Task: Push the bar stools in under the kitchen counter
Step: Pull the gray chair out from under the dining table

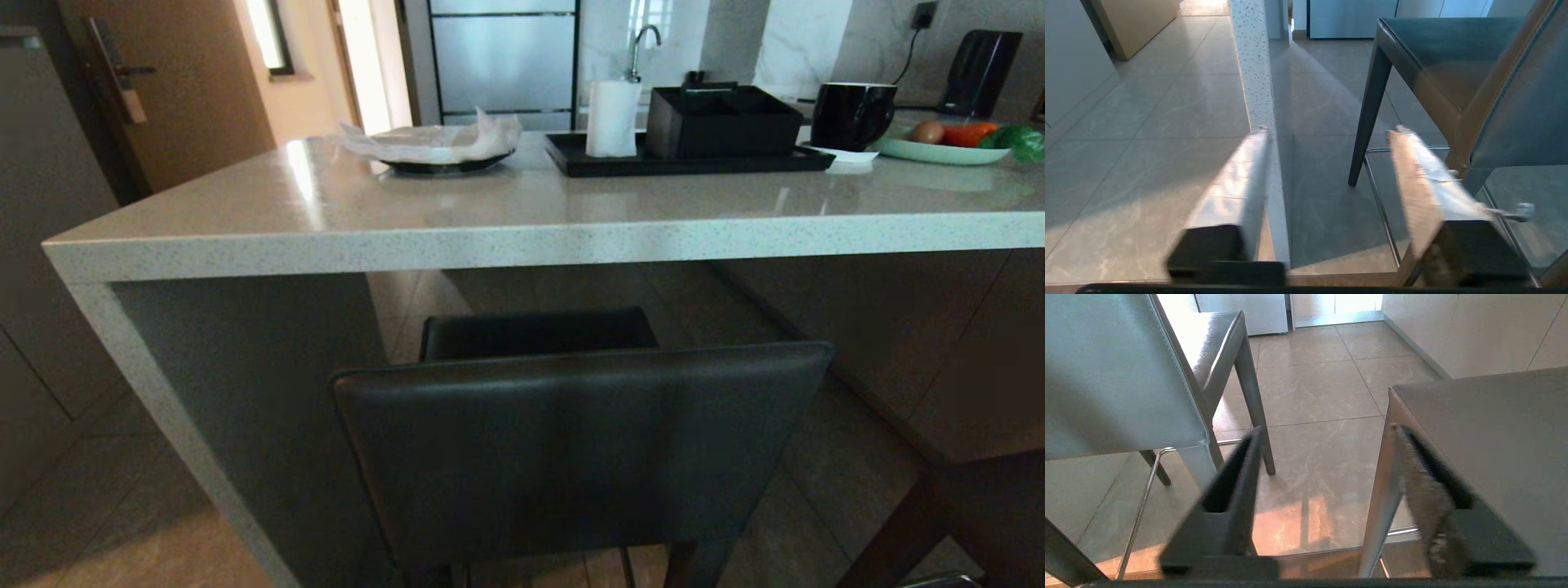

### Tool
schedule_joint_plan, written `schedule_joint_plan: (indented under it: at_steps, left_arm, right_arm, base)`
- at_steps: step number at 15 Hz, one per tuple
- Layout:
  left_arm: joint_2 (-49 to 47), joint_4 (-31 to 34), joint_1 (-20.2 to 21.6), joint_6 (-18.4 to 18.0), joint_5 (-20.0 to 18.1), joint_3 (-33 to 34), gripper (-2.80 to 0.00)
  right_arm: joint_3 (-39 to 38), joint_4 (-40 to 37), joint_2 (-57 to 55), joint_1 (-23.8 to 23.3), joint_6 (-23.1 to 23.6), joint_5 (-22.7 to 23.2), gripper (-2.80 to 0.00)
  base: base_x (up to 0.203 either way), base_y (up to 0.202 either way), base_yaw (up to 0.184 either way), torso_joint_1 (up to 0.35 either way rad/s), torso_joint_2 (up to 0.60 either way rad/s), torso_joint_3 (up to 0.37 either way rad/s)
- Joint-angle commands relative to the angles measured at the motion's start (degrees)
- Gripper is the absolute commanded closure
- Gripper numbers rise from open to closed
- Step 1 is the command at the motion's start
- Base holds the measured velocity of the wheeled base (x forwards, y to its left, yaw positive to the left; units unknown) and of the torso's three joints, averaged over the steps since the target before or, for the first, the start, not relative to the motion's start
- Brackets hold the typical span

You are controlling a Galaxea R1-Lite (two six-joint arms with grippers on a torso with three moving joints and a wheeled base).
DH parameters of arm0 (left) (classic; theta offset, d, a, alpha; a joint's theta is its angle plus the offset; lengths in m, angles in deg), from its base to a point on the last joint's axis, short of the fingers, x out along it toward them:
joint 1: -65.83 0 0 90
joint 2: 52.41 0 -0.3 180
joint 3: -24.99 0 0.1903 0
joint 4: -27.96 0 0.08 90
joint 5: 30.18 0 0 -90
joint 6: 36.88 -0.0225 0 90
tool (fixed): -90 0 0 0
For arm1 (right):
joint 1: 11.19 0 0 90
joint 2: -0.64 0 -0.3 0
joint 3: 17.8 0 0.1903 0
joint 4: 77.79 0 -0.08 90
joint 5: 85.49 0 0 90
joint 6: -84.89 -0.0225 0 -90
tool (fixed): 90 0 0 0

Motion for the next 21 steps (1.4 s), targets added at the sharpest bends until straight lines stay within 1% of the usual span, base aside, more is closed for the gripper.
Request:
schedule_joint_plan:
  at_steps: [1,12,15,16,17,18,19,21]
  left_arm:
    - [-0.03,-0.02,0.01,-0.01,0.00,0.00,-2.80]
    - [-0.08,0.39,0.10,-0.11,-0.08,-0.17,-2.80]
    - [0.00,1.82,0.01,-0.89,-0.35,-0.70,-2.80]
    - [0.02,1.73,0.01,-1.70,-0.57,-0.68,-2.80]
    - [0.02,1.40,0.07,-2.51,-1.02,-1.55,-2.80]
    - [-1.08,1.52,0.11,-1.99,-2.37,-4.62,-2.80]
    - [-4.01,1.95,0.16,-0.88,-3.99,-9.33,-2.80]
    - [-14.55,1.54,-0.58,1.20,-6.51,-16.34,-2.80]
  right_arm:
    - [-0.09,-0.02,0.00,-0.07,0.00,0.06,-2.80]
    - [-0.09,0.07,0.08,0.00,0.61,0.24,-2.80]
    - [-0.09,0.07,0.09,0.00,2.27,1.00,-2.80]
    - [0.15,0.20,0.09,0.00,3.04,1.18,-2.80]
    - [2.29,0.18,-0.40,-0.01,2.80,1.53,-2.80]
    - [4.70,0.20,-2.28,0.01,2.18,1.97,-2.80]
    - [7.61,0.42,-5.59,0.14,1.25,2.34,-2.80]
    - [11.03,0.81,-11.15,1.07,0.52,4.50,-2.80]
  base:
    - [0.000,0.000,0.000,0.000,0.00,0.000]
    - [0.000,0.000,0.000,0.000,0.00,0.000]
    - [0.000,0.000,0.000,0.000,0.00,0.000]
    - [0.000,0.000,0.000,0.000,0.00,0.000]
    - [0.000,0.000,0.000,0.000,0.00,0.000]
    - [0.000,0.000,0.000,0.000,0.00,0.000]
    - [0.000,0.000,0.000,0.000,0.00,0.000]
    - [0.000,0.000,0.000,0.000,0.00,0.000]
